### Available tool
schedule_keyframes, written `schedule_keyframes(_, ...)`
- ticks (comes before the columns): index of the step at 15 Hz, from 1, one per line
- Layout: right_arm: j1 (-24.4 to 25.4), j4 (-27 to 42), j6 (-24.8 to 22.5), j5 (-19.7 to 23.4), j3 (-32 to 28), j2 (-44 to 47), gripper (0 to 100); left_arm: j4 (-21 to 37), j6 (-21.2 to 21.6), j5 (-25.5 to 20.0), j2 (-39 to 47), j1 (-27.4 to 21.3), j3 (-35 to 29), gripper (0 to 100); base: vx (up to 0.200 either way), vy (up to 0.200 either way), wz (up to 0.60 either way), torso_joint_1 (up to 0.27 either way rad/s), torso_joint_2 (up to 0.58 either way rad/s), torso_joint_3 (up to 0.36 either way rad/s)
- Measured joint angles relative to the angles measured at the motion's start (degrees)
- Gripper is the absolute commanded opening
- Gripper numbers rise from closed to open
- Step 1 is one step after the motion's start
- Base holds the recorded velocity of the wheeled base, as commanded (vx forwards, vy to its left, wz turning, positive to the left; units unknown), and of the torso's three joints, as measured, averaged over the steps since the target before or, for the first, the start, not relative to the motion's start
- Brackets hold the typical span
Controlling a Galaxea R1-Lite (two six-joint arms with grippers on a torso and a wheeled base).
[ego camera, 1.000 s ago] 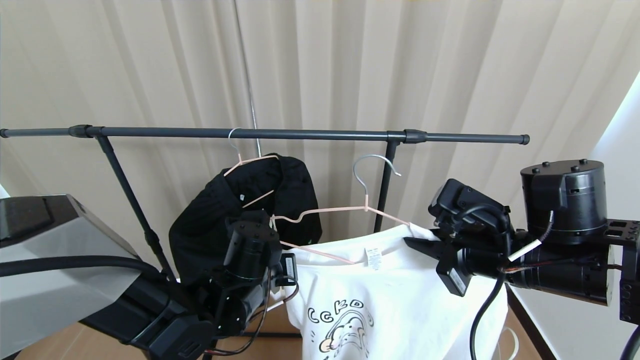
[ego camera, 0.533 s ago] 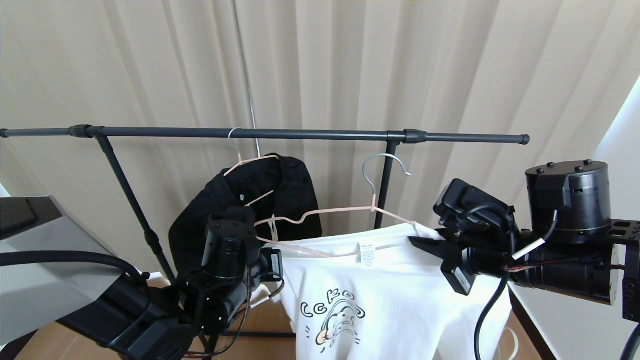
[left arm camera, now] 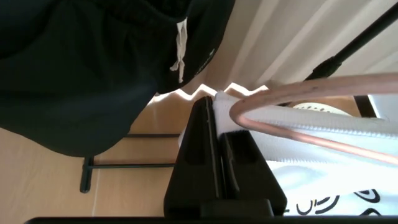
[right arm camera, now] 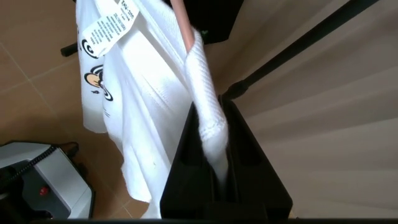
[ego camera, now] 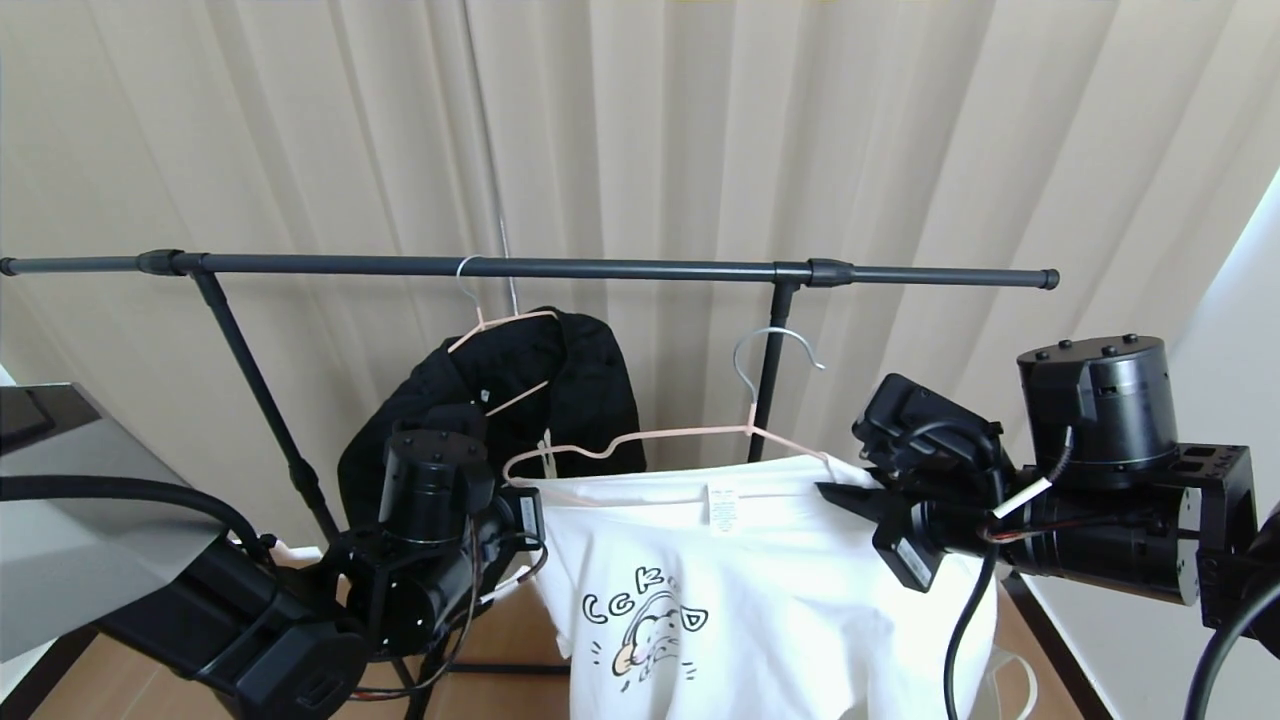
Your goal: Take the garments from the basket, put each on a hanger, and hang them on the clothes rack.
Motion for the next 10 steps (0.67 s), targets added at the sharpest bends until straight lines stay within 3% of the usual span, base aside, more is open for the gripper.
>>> schedule_keyframes(10, -2.0, -0.1, -1.9, 0.0, 0.2, 0.9, 0, 0.0, 2.3, -0.7, -1.7, 2.4, -0.4, 0, 0.0, 0.0, 0.0, 0.0, 0.0, 0.0)
